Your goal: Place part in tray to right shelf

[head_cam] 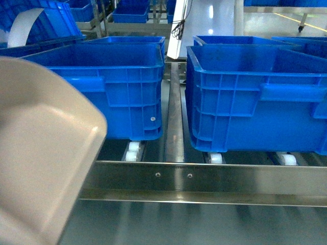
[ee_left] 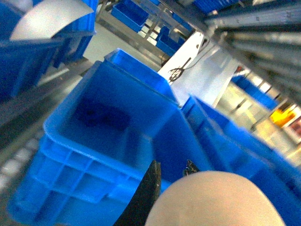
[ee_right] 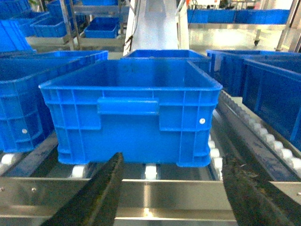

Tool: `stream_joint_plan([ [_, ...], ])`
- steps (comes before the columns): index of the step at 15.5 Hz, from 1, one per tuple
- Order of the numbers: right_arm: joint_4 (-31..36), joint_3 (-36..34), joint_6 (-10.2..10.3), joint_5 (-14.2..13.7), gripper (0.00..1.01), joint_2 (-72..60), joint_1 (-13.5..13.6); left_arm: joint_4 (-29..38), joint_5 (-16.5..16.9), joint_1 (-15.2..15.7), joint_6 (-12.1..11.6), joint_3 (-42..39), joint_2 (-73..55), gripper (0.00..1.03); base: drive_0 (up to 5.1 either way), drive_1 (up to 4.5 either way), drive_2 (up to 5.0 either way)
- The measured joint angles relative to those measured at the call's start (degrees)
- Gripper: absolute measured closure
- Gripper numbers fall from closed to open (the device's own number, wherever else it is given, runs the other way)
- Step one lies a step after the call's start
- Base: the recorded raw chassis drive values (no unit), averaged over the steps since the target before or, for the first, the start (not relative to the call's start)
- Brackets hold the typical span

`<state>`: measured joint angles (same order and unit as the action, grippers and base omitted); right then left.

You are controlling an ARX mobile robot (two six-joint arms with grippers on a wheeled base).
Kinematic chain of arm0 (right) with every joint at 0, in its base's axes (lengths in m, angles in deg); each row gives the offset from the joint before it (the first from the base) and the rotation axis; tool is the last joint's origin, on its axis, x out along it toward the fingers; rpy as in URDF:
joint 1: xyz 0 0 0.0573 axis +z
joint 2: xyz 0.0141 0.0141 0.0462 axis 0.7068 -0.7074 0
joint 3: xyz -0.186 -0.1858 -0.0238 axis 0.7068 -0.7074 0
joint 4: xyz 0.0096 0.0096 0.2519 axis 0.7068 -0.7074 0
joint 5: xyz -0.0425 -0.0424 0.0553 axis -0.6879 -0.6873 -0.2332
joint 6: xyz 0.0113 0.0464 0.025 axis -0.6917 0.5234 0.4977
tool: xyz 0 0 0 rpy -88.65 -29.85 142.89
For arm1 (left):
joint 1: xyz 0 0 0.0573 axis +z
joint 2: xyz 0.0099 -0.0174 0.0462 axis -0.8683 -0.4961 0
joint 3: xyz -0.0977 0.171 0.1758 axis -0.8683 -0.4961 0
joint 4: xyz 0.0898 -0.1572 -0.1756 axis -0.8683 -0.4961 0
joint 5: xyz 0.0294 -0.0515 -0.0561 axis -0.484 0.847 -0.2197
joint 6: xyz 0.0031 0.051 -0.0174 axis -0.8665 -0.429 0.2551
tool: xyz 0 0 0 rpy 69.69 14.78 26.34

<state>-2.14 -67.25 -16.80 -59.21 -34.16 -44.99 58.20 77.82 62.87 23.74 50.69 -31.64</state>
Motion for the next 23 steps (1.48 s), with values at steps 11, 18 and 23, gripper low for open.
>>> stream_joint_plan([
  [11, -12.04, -0.02, -0.02, 0.02, 0.99, 12.81, 0.00, 7.28, -1.44, -3.21, -23.47, -19.74, 17.53, 0.91, 0.0, 0.00, 0.0],
  [18, -27.32, 0.20, -0.02, 0.07, 0.99, 28.76, 0.00, -5.01, -3.06, -2.51, -29.94, -31.06, 35.26, 0.91, 0.0, 0.00, 0.0],
  [23, -28.44, 0.00, -0.02, 0.02, 0.99, 28.72, 0.00, -10.10, -3.02, -2.60, -29.94, -33.75, 44.09, 0.91, 0.0, 0.00, 0.0],
])
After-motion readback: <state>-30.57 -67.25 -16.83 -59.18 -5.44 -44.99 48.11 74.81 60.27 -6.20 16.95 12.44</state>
